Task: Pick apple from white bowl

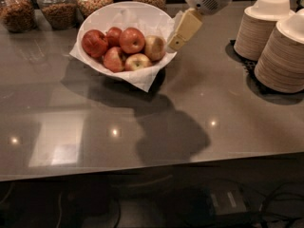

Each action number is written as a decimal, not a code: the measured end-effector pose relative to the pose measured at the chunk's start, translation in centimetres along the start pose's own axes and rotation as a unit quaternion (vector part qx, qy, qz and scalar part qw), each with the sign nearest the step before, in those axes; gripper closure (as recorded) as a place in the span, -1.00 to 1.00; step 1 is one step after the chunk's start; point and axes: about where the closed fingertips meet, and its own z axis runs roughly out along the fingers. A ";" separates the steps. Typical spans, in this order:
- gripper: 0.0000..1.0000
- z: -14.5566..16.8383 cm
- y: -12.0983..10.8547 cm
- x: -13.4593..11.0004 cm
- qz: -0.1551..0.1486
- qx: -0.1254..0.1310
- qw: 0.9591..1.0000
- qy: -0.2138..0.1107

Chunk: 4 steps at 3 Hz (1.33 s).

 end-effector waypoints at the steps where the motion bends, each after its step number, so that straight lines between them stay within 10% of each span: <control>1: -1.00 2.5 -1.4 -1.0 -0.002 -0.010 1.000 -0.009; 4: -1.00 7.1 -3.0 -3.0 -0.002 -0.041 0.999 -0.026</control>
Offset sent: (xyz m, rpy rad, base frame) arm 0.0670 0.0391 -0.0127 0.0318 0.0337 0.0441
